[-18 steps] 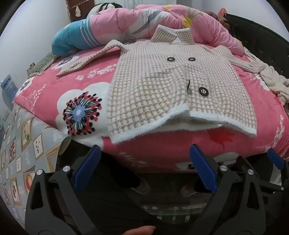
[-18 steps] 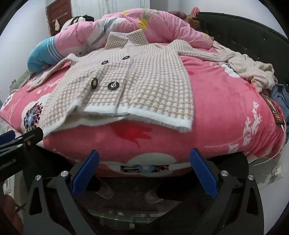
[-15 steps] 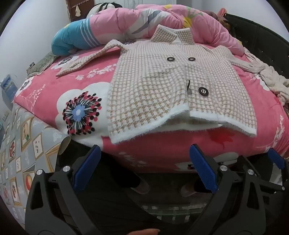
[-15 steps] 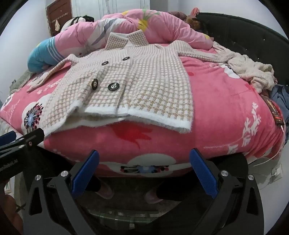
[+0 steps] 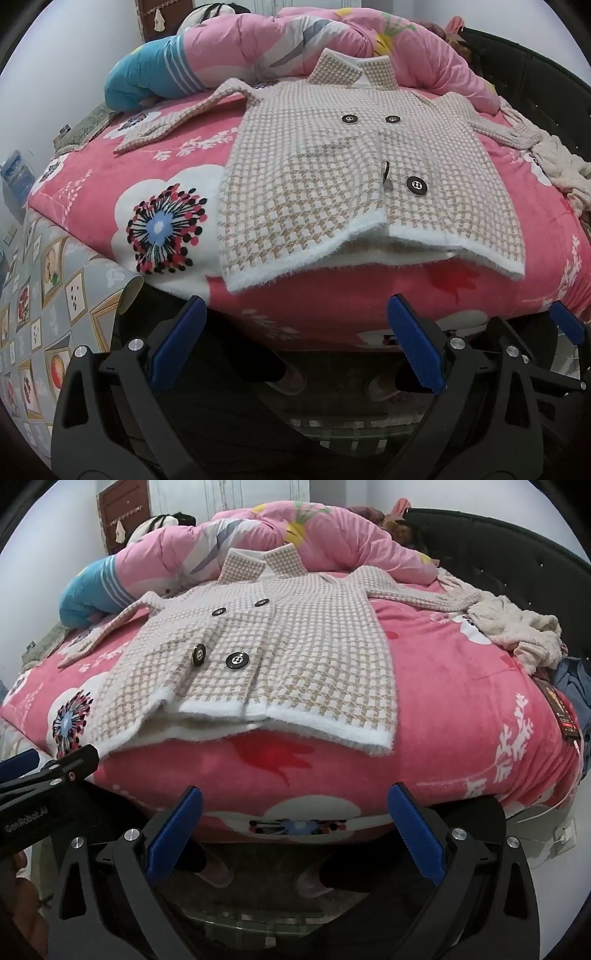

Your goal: Fold large clothes

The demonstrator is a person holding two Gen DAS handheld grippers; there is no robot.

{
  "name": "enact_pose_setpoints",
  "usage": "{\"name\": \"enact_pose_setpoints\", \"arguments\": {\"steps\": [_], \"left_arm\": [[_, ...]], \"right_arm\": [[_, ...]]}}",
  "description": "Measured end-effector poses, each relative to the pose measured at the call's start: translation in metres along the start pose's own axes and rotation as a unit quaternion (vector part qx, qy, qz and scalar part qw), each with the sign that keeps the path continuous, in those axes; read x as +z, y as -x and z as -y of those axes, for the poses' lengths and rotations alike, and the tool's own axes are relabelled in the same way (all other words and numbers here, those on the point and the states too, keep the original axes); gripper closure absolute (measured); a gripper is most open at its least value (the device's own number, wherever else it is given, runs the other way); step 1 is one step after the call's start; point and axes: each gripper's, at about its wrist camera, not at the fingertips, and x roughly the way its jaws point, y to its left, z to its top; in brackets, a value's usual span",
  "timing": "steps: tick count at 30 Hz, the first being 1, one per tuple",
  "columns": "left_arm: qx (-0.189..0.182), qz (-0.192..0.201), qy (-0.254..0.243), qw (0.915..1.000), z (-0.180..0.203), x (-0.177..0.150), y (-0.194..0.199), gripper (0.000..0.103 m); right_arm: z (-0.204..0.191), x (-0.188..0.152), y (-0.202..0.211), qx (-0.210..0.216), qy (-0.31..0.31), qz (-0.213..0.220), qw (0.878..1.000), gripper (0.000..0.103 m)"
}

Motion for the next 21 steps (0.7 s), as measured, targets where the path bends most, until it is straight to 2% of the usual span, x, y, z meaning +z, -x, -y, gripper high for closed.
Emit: {"name": "enact_pose_setpoints", "arguments": {"steps": [21], "left_arm": [[0.01, -0.005, 0.003, 0.9999, 0.0002, -0.0006, -0.0056, 0.008]], "right_arm": [[-0.0014, 0.0026, -0.0039, 0.005, -0.001, -0.008, 1.0, 0.005]]}}
